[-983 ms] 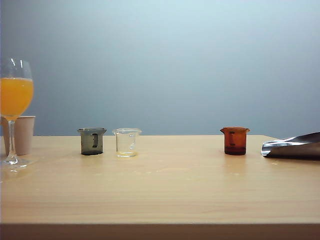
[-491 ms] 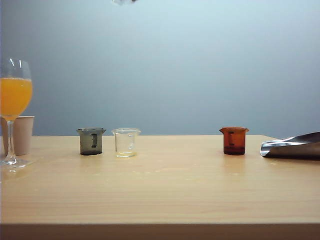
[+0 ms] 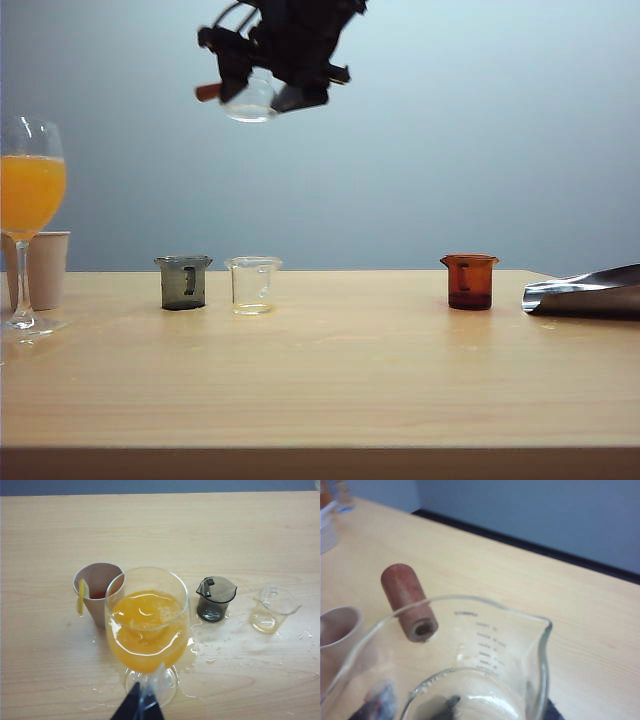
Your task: Pick up the third measuring cup from the left, pour the pineapple juice inside into the goblet, and finally put the measuring cup back in its original place.
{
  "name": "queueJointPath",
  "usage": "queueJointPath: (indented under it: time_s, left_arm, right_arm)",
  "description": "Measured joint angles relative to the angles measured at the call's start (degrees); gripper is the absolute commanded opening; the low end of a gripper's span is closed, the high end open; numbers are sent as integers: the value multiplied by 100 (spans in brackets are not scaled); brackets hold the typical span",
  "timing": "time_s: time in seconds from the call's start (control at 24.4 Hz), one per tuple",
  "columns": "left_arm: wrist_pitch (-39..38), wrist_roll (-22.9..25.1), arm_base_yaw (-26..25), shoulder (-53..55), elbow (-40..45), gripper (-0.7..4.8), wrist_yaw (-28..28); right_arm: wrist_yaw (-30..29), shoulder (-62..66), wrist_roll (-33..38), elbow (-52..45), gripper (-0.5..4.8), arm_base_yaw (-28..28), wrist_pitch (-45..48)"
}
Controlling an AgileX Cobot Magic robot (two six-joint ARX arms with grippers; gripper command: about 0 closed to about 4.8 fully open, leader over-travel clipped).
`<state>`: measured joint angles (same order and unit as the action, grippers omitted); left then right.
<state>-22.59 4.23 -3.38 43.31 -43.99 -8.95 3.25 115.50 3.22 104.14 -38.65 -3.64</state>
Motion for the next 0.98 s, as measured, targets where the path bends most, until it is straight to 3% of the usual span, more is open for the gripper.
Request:
queueJointPath:
  time_s: [0.12, 0.49, 0.61, 0.7, 0.98]
  left_arm:
    - [2, 0, 0, 0, 0, -3, 0]
    - [-2, 0, 2, 0, 0, -3, -2]
    - [2, 0, 0, 0, 0, -3, 2]
    - [-4, 0, 2, 0, 0, -3, 0]
    - [-11, 0, 0, 0, 0, -3, 0]
  right_arm:
    - [391, -474, 116, -1082, 271, 46, 920]
    - [1012, -1154, 632, -3259, 271, 201, 2103]
    - [1526, -1086, 772, -4330, 271, 203, 3410]
    - [1657, -914, 809, -4616, 271, 214, 4070]
    - [1720, 160, 896, -4618, 265, 291, 4977]
